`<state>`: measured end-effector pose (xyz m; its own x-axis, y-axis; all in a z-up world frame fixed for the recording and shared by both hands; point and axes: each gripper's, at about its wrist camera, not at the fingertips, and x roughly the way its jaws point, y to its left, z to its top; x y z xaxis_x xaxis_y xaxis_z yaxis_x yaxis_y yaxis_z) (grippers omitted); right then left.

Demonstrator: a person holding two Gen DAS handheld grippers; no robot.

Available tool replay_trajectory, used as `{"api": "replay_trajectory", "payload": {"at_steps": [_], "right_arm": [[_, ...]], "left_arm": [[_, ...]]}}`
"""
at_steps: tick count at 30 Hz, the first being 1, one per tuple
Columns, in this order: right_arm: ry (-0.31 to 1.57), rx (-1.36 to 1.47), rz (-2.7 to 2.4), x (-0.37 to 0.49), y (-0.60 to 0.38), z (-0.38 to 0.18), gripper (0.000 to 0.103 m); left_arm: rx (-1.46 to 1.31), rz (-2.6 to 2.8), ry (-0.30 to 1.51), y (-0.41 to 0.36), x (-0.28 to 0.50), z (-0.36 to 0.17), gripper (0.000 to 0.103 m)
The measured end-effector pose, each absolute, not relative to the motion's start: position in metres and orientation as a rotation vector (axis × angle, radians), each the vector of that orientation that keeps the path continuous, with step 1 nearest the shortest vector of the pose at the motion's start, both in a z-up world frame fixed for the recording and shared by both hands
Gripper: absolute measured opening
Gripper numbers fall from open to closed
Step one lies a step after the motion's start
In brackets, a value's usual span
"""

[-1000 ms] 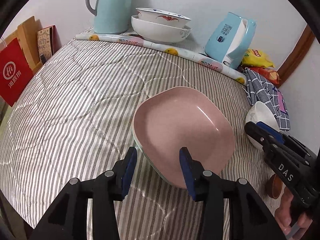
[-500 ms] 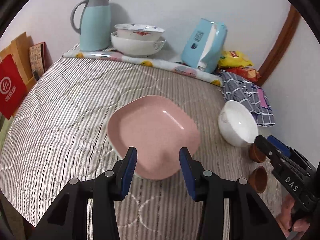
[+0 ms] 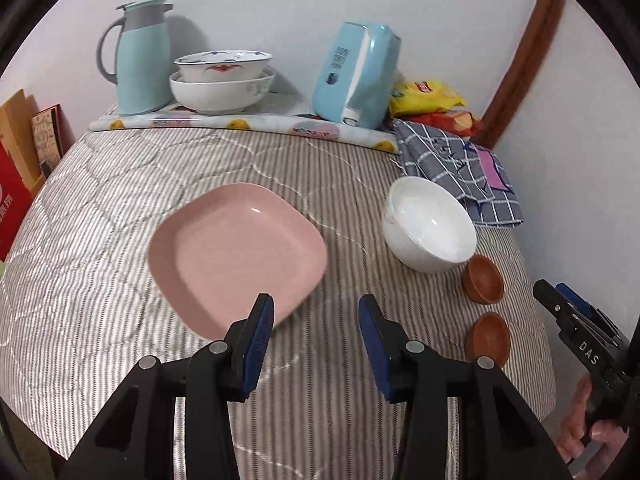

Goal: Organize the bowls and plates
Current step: 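Move the right tool to a small brown bowl, then close the right tool on the brown bowl rim and lift it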

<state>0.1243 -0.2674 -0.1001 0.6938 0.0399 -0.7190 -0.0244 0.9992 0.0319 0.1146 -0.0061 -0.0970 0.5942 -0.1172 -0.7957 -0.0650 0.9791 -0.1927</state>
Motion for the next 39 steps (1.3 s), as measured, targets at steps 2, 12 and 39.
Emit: {"api": "replay_trajectory", "payload": {"at_steps": [2,12,39], "right_arm": [[0.814,0.027,0.015,0.127,-0.278,-0.107,0.055],[0.879,0.070,0.008,0.159,-0.302,-0.145,0.036],[0.947,0.144,0.088,0.211,-0.310,-0.197,0.009]], "left_arm": [[-0.203,-0.035,0.940,-0.011,0.116,-0.100,0.042],[-0.184,-0.049,0.963,-0.031,0.130,-0.116,0.042],[-0.144,-0.119,1.049,-0.068,0.158,-0.151,0.042]]}}
